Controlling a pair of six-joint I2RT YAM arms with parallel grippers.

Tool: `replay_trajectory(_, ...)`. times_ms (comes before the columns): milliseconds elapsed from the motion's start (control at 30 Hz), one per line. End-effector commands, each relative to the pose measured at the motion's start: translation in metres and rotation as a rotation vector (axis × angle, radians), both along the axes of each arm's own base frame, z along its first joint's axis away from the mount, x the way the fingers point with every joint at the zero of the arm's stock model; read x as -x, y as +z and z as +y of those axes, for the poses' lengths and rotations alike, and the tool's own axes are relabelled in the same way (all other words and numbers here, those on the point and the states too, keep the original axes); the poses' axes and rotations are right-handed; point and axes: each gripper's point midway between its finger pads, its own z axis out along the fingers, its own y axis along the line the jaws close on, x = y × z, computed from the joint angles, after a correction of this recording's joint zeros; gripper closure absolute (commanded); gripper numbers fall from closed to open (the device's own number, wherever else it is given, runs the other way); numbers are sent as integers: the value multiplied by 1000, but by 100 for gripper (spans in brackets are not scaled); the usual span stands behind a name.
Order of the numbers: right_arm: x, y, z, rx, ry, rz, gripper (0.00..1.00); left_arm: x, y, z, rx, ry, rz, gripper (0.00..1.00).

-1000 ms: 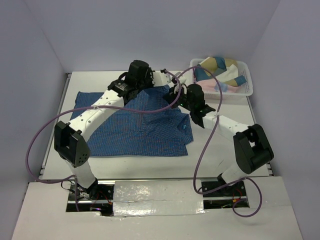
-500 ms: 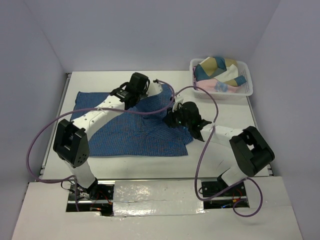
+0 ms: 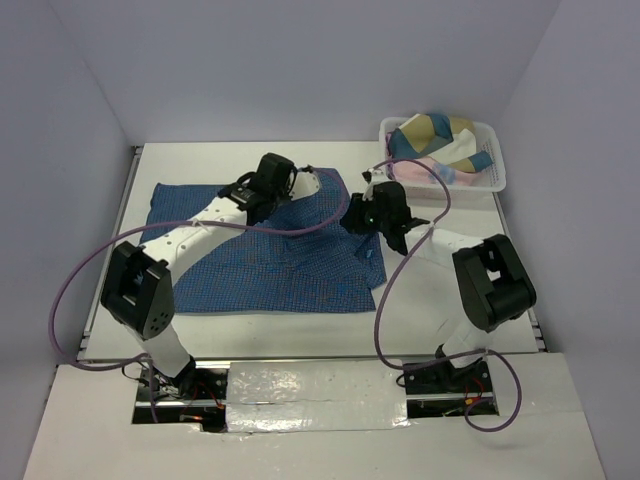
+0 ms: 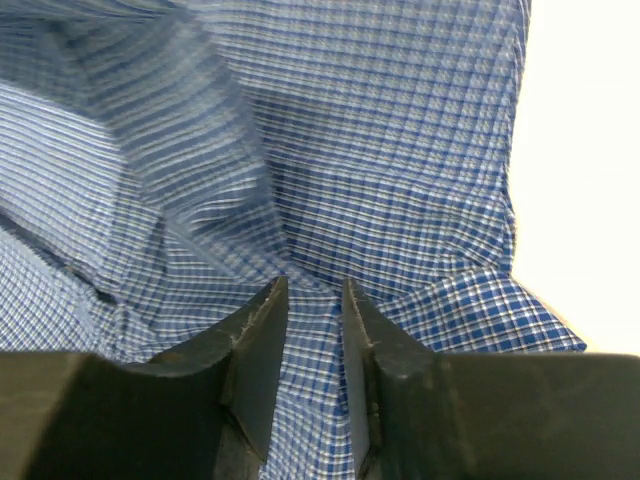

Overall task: Fold and stack the long sleeve shirts
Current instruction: Fold the shirt

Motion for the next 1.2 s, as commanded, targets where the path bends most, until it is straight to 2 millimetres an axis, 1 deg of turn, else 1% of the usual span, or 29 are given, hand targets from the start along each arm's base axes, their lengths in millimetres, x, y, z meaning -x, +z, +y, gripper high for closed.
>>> replay_trajectory(0,7,-17,6,-8,18,121,63,4,29,1,72,10,-73,100)
replay_trajectory(33,11,-25,10,-11,41,140,60,5,29,1,73,10,-71,100)
replay_trajectory(67,13,-28,12,-18,60,150,55,5,29,1,74,6,-69,100)
replay_trajectory(167,18,-41,17,-24,97,188,49,3,30,-1,78,4,-75,100)
replay_trajectory(233,20,-50,18,-10,105,217,47,2,30,-3,84,0,-71,100)
replay_trajectory(267,17,-50,19,-7,107,215,47,1,31,-4,89,1,-72,100)
replay_trajectory(333,19,-60,15,17,91,249,47,2,32,-4,93,3,-72,100)
replay_trajectory(400,19,-65,12,31,84,259,47,1,36,-3,99,3,-86,100)
replay_trajectory(467,23,-69,11,32,86,267,52,3,41,-4,115,1,-99,100)
replay_trajectory(500,23,-68,12,29,88,266,57,3,43,-4,126,-1,-105,100)
replay_trajectory(533,24,-68,12,25,85,267,71,3,49,-4,141,-4,-121,100)
replay_trajectory(567,26,-70,10,29,79,269,78,3,52,-6,158,-4,-132,100)
replay_trajectory(600,25,-64,9,25,76,251,85,2,55,-5,166,-3,-145,100)
replay_trajectory(633,26,-63,8,25,69,245,97,3,57,-5,172,-3,-159,100)
replay_trajectory(667,32,-66,3,34,58,250,100,0,62,-5,182,0,-183,100)
replay_trajectory(700,28,-58,-1,34,32,214,100,-2,63,-1,182,10,-189,100)
replay_trajectory(733,30,-56,-3,31,13,206,100,-3,60,0,180,14,-185,100)
replay_trajectory(767,38,-64,-9,38,-10,219,100,-3,57,1,177,25,-182,100)
replay_trajectory(800,33,-55,-13,21,-44,173,100,-6,58,6,171,50,-203,100)
replay_trajectory(833,35,-55,-14,3,-56,167,100,-6,50,9,155,60,-197,100)
replay_trajectory(867,41,-59,-14,-24,-68,168,100,-10,50,10,157,71,-224,100)
replay_trajectory(900,42,-58,-16,-32,-84,159,100,-11,47,14,146,88,-232,100)
replay_trajectory(933,45,-61,-14,-31,-87,162,100,-11,37,18,123,107,-223,100)
replay_trajectory(1033,46,-66,-17,-8,-123,167,100,-17,26,26,106,145,-226,100)
replay_trajectory(1133,45,-67,-22,6,-155,162,100,-28,31,36,125,195,-264,100)
replay_trajectory(1167,45,-66,-22,6,-156,159,100,-33,33,43,133,217,-276,100)
